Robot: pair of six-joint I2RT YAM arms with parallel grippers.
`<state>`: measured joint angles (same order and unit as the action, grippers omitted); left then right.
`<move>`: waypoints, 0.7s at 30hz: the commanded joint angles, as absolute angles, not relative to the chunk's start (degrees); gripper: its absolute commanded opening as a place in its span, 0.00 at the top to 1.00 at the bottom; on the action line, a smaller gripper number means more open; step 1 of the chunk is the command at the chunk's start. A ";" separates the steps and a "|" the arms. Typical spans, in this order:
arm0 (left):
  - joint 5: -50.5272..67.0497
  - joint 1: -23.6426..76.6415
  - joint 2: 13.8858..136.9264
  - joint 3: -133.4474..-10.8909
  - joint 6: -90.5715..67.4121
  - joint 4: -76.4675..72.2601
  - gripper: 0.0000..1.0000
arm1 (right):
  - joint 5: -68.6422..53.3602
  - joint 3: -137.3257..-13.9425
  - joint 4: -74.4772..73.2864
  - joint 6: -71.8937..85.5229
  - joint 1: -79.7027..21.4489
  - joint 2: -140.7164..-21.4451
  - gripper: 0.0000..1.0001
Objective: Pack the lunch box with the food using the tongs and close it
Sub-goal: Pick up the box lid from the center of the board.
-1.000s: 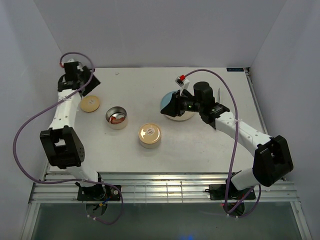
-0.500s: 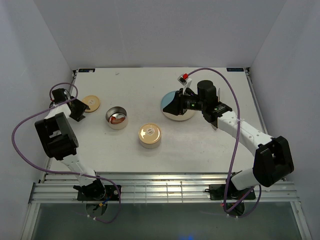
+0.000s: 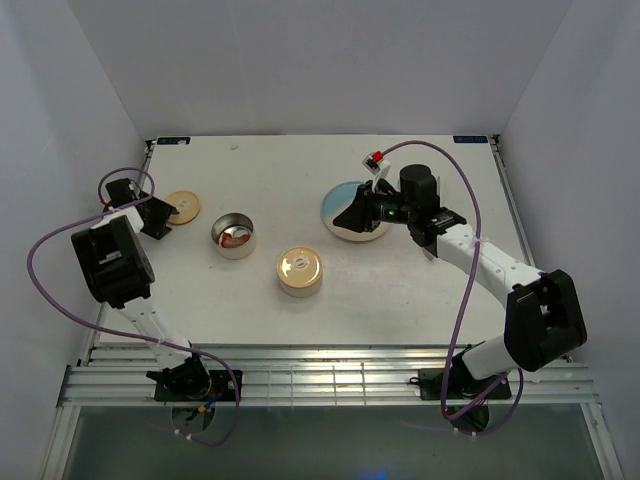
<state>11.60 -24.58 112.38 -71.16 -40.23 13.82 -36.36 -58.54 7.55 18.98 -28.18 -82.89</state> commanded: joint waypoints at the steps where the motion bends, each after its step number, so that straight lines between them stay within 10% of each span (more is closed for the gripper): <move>1: 11.87 -24.96 115.13 -70.23 -42.88 11.96 0.36 | -36.39 -57.83 10.11 18.63 -27.77 -80.33 0.70; 21: 8.70 -24.96 113.22 -67.94 -42.01 11.16 1.00 | -36.83 -55.64 11.60 20.04 -26.37 -77.87 0.71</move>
